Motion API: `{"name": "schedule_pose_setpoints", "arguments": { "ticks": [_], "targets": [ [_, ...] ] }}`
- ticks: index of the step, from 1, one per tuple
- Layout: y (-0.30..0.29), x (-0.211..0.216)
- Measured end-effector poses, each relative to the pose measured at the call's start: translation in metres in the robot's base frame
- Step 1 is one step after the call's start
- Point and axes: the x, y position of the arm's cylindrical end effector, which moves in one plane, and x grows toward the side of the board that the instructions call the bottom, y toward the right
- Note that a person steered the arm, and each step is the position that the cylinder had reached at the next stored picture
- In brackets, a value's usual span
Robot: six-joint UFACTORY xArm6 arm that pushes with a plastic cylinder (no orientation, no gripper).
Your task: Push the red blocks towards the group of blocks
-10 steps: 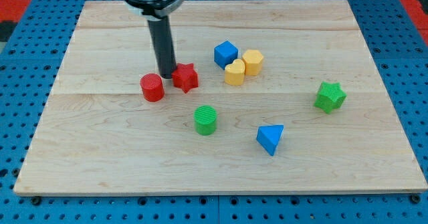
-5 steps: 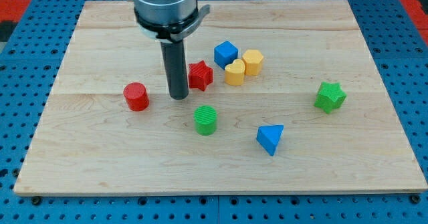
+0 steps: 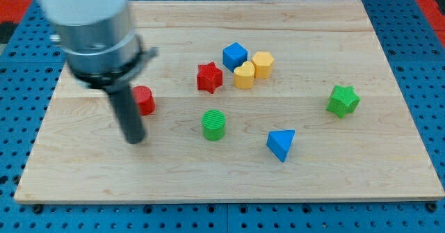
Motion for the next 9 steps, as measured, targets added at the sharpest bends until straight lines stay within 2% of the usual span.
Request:
{"name": "schedule_pose_setpoints", "arguments": {
  "ticks": [1,2,3,4,5,6,7,9],
  "targets": [
    [-0.053,-0.054],
    [-0.038,-0.060],
    [0.037,-0.062],
    [0.062,-0.055],
    [0.061,-0.030],
    [0.079,-0.058],
    [0.062,-0.055],
    [0.068,-0.075]
  ]
}}
